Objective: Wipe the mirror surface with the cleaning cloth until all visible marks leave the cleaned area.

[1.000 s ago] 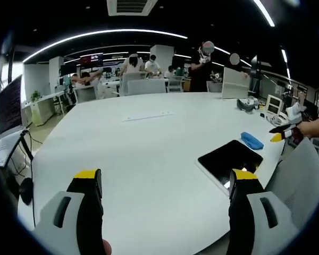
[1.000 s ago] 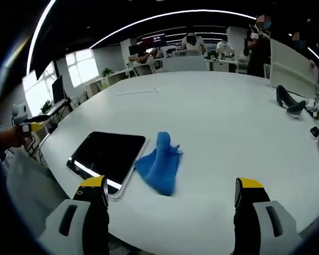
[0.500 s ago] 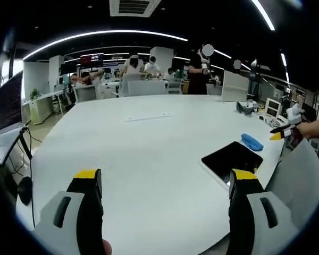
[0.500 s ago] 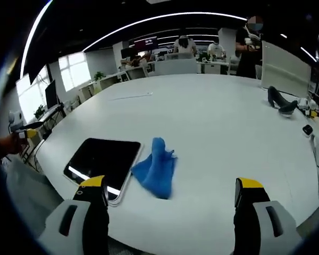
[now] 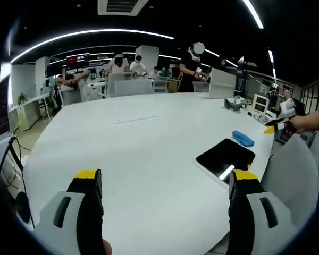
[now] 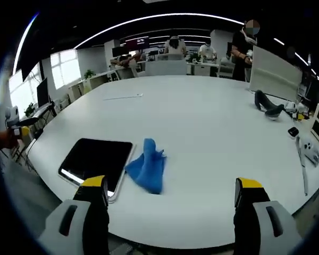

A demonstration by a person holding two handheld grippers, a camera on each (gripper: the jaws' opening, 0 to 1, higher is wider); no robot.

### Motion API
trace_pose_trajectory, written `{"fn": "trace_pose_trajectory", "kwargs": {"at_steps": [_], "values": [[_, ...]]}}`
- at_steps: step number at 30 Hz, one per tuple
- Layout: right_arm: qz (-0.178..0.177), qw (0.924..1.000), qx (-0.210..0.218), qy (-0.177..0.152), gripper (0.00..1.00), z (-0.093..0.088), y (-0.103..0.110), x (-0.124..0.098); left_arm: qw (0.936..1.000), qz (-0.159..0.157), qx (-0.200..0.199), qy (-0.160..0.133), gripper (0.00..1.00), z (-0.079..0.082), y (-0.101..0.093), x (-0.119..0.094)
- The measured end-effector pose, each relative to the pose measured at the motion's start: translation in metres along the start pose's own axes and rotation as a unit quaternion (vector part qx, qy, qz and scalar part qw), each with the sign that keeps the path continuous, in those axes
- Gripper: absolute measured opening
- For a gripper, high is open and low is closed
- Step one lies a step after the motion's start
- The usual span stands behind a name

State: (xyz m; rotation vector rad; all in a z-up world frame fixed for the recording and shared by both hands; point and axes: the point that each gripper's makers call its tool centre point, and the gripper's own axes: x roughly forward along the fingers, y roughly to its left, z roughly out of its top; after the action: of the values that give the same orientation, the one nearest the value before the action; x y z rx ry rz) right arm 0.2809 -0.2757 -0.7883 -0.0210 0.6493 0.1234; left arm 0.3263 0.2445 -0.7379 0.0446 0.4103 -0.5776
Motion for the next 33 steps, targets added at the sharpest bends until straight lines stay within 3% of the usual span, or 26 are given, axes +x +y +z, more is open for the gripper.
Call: {"fn": "trace_pose_trajectory", "kwargs": {"at_steps": [2,8,11,15,19,27,33], "values": [[-0.001,1.0,0.006,-0.006,0.98,0.001,-0.003,-0.002,1.0,0.002,-0.002,0.003,0.98,0.0,0.002,-0.002],[0.039,0.9992,0.012,-0.003,0.98,-0.004,0.003,0.001,0.9981,0.06,-0.013,-0.005,0.98,0.014,0.002,-0.012],[0.055,0.9983,0.011,-0.02,0.98,0.004,0.002,0.001,0.997,0.069,-0.02,-0.03,0.99,0.028,-0.006,-0.015],[0.072,0.9972,0.006,-0.018,0.98,0.0,0.0,0.005,0.9959,0.085,-0.02,-0.026,0.99,0.022,-0.007,-0.009],[0.083,0.9964,0.001,-0.019,0.98,-0.001,-0.004,0.003,0.9945,0.094,-0.02,-0.042,0.99,0.032,-0.017,-0.006],[0.089,0.9958,-0.002,-0.02,0.98,0.002,-0.012,0.006,0.994,0.097,-0.019,-0.046,0.99,0.031,-0.03,-0.002],[0.093,0.9954,0.001,-0.023,0.98,0.005,-0.014,0.01,0.9942,0.101,-0.019,-0.032,0.99,0.02,-0.032,-0.004]]}}
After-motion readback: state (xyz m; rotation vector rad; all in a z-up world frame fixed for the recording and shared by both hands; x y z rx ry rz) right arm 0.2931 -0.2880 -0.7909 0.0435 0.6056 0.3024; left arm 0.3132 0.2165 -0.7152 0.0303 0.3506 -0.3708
